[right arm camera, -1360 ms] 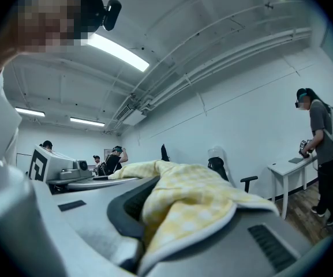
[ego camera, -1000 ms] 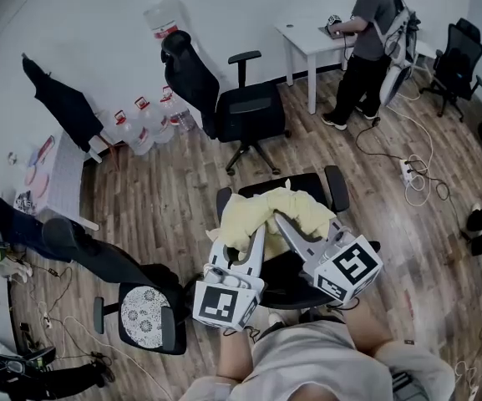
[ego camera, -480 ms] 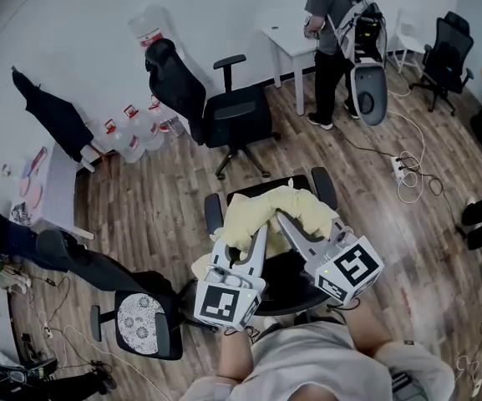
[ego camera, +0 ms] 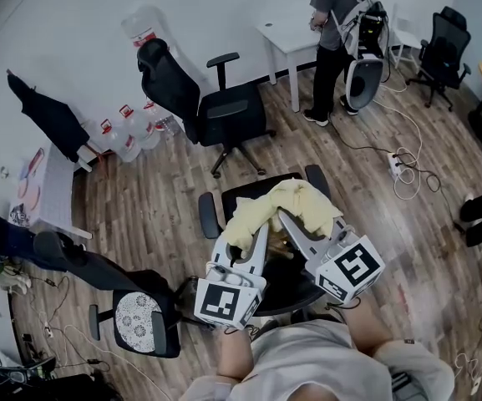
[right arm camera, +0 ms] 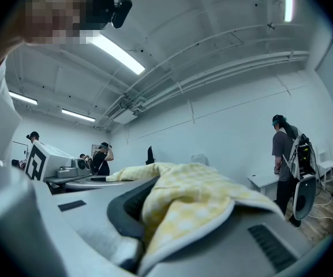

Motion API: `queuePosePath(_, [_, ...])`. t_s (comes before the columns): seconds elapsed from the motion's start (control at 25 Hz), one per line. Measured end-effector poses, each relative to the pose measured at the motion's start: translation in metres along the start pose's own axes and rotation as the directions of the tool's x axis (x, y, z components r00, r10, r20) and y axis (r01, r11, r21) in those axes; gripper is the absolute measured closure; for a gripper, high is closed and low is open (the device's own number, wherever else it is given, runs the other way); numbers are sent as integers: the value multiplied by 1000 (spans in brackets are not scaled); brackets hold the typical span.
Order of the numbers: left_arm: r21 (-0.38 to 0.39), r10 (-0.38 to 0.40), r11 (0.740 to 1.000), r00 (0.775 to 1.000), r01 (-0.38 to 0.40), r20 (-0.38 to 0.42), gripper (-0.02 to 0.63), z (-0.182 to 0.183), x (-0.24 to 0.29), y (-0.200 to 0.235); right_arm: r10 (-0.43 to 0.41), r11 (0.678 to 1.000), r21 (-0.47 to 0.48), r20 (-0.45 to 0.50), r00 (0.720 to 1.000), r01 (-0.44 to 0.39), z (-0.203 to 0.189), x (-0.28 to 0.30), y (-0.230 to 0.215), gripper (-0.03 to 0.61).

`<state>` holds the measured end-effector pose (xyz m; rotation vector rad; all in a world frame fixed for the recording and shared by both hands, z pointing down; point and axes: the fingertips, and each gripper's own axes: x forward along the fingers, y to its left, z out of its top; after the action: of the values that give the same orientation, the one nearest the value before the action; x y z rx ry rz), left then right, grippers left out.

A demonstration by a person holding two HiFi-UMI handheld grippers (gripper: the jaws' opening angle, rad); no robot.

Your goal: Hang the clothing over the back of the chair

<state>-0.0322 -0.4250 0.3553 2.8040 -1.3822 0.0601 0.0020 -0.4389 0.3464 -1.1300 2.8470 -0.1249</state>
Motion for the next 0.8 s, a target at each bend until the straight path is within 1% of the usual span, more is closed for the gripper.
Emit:
queuePosePath(0.36, [10,25,1000,1000,-25,10,583,4,-15,-7,28,1000,7,5,1000,-28,0,-9,14,540])
queuePosePath(0.6, [19,41,999,999,-42,20,583,8,-36,-19,54,999,-3,18,998,-54,4,-23,34,540])
queuePosePath(0.72, [21,51,998,998,-51,25,583,9,-50,-24,61,998,22,26,998,-62,2,-29,47,540])
queuePosePath(0.8, [21,60,998,998,-61,25,583,11,-57,-26,79,997,14,23,997,-79,5,-32,54,540])
